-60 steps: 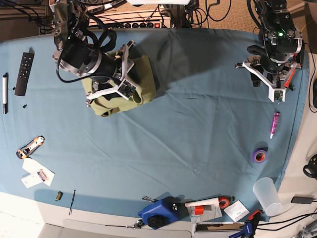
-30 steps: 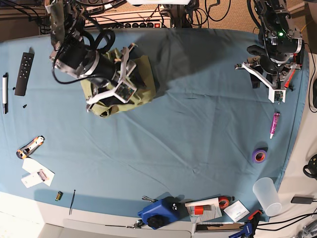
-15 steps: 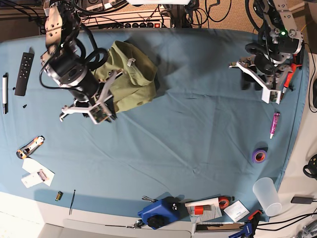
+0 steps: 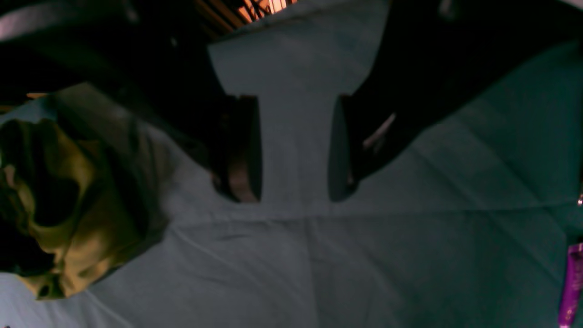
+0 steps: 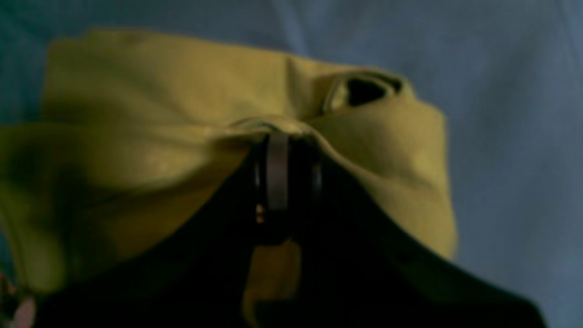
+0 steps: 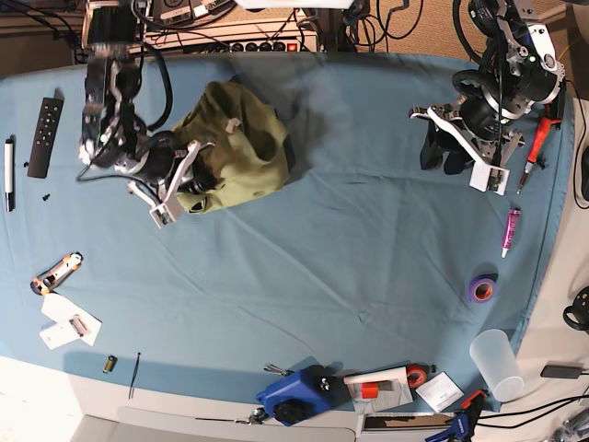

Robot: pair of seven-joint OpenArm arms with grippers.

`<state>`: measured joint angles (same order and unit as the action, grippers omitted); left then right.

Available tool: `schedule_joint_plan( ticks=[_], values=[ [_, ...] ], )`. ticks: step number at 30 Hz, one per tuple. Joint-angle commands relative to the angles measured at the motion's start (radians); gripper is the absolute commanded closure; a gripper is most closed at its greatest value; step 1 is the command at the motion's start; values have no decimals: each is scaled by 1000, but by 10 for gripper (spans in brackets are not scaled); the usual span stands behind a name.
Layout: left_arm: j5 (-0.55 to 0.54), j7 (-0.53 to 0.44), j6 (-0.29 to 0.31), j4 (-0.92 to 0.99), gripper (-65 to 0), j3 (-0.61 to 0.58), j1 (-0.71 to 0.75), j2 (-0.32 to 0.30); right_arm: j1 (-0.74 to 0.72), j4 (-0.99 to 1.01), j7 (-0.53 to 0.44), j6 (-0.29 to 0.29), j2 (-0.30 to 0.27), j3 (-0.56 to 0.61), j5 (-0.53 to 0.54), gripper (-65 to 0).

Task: Layout the t-shirt on the table in an organized manner, then fold the t-shirt properly
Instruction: 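Release the bundle and lift the right gripper away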

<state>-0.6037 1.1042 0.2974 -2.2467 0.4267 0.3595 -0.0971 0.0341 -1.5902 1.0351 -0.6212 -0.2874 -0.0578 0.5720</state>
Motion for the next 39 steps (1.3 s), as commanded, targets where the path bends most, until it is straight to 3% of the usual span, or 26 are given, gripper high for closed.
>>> schedule_joint_plan(
  ticks=[1, 6, 10, 16, 19, 26, 31, 33, 36, 39],
  values=[
    [-14, -29, 5, -19, -240, 1, -2, -3, -31, 21, 27, -6, -3, -2, 21, -57],
    [-14, -27, 4, -19, -240, 1, -2, -3, -93, 10, 163, -59, -1, -2, 253, -57],
    [-14, -27, 4, -19, -240, 1, -2, -3, -97, -86, 187, -77, -1, -3, 301, -57],
    [-14, -27, 4, -19, -240, 1, -2, -3, -57, -203, 338, -77, -1, -3, 401, -57],
    [-12, -27, 4, -18, -240, 1, -2, -3, -7, -198, 325, -77, -1, -3, 370, -57],
    [-10, -20, 4, -18, -240, 1, 19, -3, 96, -82, 177, -77, -1, -2, 172, -57],
    [-5, -18, 3, -19, -236, 1, 43, -3, 76, -48, 196, -77, -1, -4, 199, -57],
    [26, 4, -3, -19, -178, 2, 45, -3, 64, -92, 241, -66, -1, -14, 246, -57],
    [100, 51, -33, -19, -17, 2, 45, -3, 66, -212, 280, -34, -1, -61, 273, -46],
    [167, 60, -38, -19, 0, 2, 53, -5, 76, -349, 301, -13, -1, -132, 269, 0]
  ],
)
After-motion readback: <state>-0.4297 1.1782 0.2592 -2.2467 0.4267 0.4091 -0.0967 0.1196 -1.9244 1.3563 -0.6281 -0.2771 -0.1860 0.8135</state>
